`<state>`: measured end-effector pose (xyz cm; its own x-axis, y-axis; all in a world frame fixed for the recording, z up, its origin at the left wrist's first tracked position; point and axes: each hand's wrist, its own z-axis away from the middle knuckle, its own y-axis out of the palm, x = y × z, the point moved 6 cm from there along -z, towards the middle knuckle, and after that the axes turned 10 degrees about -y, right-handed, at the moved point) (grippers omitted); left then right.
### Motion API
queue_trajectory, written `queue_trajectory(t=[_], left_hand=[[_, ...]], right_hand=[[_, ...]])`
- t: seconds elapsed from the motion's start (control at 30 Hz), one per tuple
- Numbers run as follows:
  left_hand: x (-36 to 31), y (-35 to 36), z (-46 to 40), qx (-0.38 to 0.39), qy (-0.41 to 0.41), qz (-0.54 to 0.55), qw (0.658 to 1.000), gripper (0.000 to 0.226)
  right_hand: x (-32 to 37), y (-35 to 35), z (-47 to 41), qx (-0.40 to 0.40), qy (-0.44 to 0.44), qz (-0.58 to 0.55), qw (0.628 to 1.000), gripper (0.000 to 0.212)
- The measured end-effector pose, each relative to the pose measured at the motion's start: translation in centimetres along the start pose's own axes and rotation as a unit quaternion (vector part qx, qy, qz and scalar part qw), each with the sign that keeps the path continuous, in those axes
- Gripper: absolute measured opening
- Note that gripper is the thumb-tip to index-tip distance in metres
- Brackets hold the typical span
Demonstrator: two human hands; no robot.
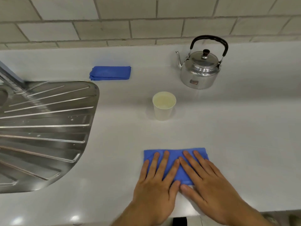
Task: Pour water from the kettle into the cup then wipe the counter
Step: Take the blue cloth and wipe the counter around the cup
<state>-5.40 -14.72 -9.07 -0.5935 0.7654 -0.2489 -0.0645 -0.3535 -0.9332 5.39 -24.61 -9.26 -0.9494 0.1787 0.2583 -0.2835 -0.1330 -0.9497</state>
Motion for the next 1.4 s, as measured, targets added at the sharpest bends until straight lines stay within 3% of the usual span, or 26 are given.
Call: queue_trajectory(t=[0.23, 0.37, 0.53, 0.67, 0.87, 1.07, 1.2, 1.3, 1.4], left_hand=[[-4.0, -0.3, -10.2, -0.035, -0.009, 0.004, 0.999, 0.054], [-6.3, -0.1, -14.9, 0.009, -0.040, 0.025, 0.999, 0.055], [-8.3, -1.1, -19.5, 0.065, -0.053, 0.010, 0.996, 0.054], [-8.9, -0.8, -18.4, 0.049, -0.021, -0.009, 0.999, 0.055], [-11.0, 1.9, -10.3, 0.011, 0.051, 0.000, 0.999, 0.057], [-12.4, 3.4, -3.7, 0.054, 0.108, -0.011, 0.993, 0.056], [-11.9, 2.6, -3.2, 0.075, 0.148, 0.000, 0.986, 0.052], [-10.4, 1.2, -4.0, 0.047, 0.190, 0.008, 0.981, 0.049], [-9.6, 0.5, -6.6, 0.043, 0.191, -0.037, 0.980, 0.048]], right_hand=[[-9.9, -2.8, -4.3, -0.020, 0.017, 0.025, 0.999, 0.074], [-15.3, -4.2, -7.1, -0.026, 0.019, 0.016, 0.999, 0.074], [-19.7, -5.3, -9.3, -0.020, 0.045, -0.014, 0.999, 0.054], [-19.4, -4.5, -7.0, -0.041, 0.066, -0.017, 0.997, 0.055], [-14.9, -2.2, 1.9, -0.041, 0.075, -0.019, 0.996, 0.060], [-10.9, -0.6, 9.1, -0.027, 0.078, -0.015, 0.996, 0.058], [-10.5, -0.7, 10.3, -0.019, 0.081, -0.030, 0.996, 0.057], [-11.5, -1.1, 9.5, -0.022, 0.088, -0.039, 0.995, 0.054], [-13.4, -2.3, 7.1, 0.003, 0.108, -0.056, 0.993, 0.050]])
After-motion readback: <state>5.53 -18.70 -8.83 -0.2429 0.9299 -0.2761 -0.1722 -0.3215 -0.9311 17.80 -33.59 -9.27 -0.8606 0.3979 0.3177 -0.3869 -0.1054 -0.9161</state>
